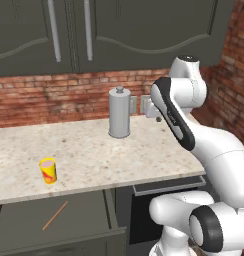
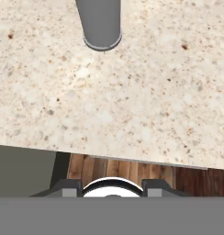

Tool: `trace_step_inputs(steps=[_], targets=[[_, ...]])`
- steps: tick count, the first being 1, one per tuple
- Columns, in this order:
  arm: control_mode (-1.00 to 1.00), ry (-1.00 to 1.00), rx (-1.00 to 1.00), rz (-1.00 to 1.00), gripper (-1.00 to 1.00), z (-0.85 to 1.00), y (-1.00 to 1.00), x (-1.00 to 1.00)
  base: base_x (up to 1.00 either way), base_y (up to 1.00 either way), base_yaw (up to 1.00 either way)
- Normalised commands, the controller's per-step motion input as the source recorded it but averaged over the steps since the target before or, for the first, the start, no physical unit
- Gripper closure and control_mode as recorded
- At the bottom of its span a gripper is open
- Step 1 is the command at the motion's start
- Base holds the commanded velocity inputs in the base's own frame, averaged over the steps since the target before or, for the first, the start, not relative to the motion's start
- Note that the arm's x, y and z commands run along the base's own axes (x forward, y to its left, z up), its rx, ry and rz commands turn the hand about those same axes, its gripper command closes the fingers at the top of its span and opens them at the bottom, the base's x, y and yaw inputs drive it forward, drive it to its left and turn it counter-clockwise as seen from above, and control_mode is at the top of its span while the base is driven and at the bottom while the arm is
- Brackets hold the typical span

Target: Pick up the straw from the left drawer and put it inside the smoothie cup.

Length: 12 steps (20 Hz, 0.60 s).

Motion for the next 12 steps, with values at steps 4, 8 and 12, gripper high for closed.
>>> trace_step_inputs(steps=[4, 8, 12], targets=[[-1.0, 0.0, 0.0, 0.0, -1.0, -0.02, 0.0, -0.26, 0.0, 0.0, 0.0], [-1.0, 0.0, 0.0, 0.0, -1.0, -0.29, 0.0, -0.5, 0.0, 0.0, 0.0], [-1.0, 0.0, 0.0, 0.0, -1.0, -0.38, 0.0, -0.25, 0.0, 0.0, 0.0]])
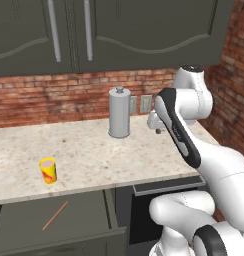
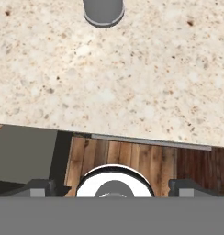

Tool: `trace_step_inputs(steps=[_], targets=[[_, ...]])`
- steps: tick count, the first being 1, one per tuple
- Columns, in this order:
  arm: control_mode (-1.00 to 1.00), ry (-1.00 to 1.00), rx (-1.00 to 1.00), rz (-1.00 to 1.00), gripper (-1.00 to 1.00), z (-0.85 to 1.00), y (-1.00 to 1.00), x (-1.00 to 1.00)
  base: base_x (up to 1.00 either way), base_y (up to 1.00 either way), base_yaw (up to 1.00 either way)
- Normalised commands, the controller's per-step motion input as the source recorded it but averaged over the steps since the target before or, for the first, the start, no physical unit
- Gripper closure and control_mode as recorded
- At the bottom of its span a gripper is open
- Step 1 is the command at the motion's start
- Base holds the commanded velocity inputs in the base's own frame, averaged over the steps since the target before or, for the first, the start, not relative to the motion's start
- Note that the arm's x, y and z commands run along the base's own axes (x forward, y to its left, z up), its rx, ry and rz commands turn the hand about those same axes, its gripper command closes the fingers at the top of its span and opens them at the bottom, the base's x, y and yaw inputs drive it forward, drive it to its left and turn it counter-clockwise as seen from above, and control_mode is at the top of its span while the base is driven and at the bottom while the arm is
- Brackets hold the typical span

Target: Pick up the straw from the left drawer and put it inside the smoothie cup.

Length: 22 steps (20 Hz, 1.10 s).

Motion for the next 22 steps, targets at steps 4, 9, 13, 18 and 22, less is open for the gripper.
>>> trace_step_inputs(steps=[4, 9, 13, 18, 22], targets=[[-1.0, 0.0, 0.0, 0.0, -1.0, -0.43, 0.0, -0.03, 0.0, 0.0, 0.0], [-1.0, 0.0, 0.0, 0.0, -1.0, -0.21, 0.0, 0.0, 0.0, 0.0, 0.0], [1.0, 0.0, 0.0, 0.0, -1.0, 0.0, 0.0, 0.0, -0.06, 0.0, 0.0], [1.0, 0.0, 0.0, 0.0, -1.0, 0.0, 0.0, 0.0, -0.5, -0.05, 0.0], [1.0, 0.0, 0.0, 0.0, -1.0, 0.0, 0.0, 0.0, -0.71, -0.05, 0.0]])
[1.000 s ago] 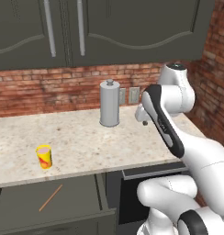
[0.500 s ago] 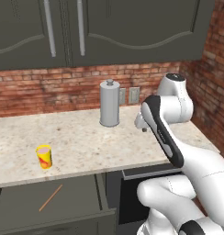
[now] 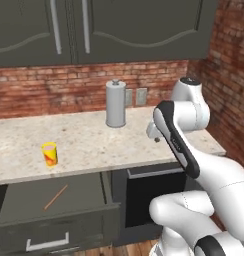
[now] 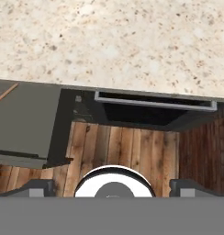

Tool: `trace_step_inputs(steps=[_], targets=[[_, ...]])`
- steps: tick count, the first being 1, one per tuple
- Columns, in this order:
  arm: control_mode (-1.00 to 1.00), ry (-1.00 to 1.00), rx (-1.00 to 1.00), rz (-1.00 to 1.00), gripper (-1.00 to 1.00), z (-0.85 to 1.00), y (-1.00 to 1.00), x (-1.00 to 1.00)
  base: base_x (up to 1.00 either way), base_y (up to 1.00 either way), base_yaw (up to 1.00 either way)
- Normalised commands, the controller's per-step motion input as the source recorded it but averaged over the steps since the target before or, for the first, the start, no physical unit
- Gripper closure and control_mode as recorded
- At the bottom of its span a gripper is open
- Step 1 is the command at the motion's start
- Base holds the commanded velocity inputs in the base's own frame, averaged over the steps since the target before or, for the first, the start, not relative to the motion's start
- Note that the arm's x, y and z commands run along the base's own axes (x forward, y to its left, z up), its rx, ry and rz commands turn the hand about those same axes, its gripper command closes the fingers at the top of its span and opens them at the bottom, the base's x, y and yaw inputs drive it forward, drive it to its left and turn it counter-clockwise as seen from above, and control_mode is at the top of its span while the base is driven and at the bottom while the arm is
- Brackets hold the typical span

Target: Pick up the straw from the left drawer and put it inside the smoothie cup.

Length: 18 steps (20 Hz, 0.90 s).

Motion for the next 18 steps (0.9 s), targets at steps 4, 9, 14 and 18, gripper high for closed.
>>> trace_step_inputs(steps=[4, 9, 14, 18], targets=[[1.0, 0.0, 0.0, 0.0, -1.0, 0.0, 0.0, 0.0, -0.72, 0.0, 0.0], [1.0, 0.0, 0.0, 0.0, -1.0, 0.0, 0.0, 0.0, -0.56, 0.12, 0.0], [1.0, 0.0, 0.0, 0.0, -1.0, 0.0, 0.0, 0.0, -0.18, 0.7, 0.0], [1.0, 0.0, 0.0, 0.0, -1.0, 0.0, 0.0, 0.0, -0.01, 0.95, 0.0]])
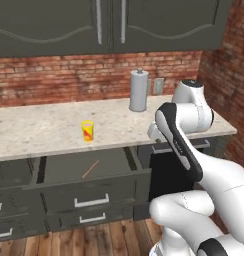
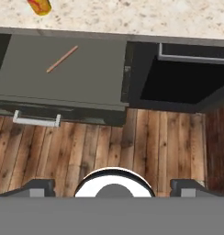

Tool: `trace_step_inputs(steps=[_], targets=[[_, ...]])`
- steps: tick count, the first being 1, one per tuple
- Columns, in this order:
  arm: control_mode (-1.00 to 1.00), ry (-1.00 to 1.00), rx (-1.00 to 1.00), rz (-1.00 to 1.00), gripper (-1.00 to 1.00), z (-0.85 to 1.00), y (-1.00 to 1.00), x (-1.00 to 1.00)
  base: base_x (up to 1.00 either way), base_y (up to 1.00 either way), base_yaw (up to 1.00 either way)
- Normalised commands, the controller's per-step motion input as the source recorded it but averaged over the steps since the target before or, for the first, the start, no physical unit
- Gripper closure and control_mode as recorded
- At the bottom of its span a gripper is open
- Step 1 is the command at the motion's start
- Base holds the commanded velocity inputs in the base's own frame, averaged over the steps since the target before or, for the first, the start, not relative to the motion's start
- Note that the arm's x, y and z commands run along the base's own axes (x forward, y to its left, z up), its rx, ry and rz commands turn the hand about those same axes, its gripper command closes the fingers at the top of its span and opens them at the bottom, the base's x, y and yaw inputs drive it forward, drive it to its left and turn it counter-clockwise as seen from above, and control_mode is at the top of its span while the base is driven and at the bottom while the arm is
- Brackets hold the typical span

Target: Pick up the straw from the left drawer and put it inside the smoothie cup.

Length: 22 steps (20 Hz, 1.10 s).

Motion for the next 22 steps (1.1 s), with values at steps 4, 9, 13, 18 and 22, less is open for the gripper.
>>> trace_step_inputs(steps=[4, 9, 13, 18, 22], targets=[[1.0, 0.0, 0.0, 0.0, -1.0, 0.0, 0.0, 0.0, 0.0, 0.95, 0.0], [1.0, 0.0, 0.0, 0.0, -1.0, 0.0, 0.0, 0.0, 0.05, 0.81, 0.0], [1.0, 0.0, 0.0, 0.0, -1.0, 0.0, 0.0, 0.0, 0.24, 0.4, 0.0], [1.0, 0.0, 0.0, 0.0, -1.0, 0.0, 0.0, 0.0, 0.45, 0.0, 0.0], [1.0, 0.0, 0.0, 0.0, -1.0, 0.0, 0.0, 0.0, 0.45, 0.0, 0.0]])
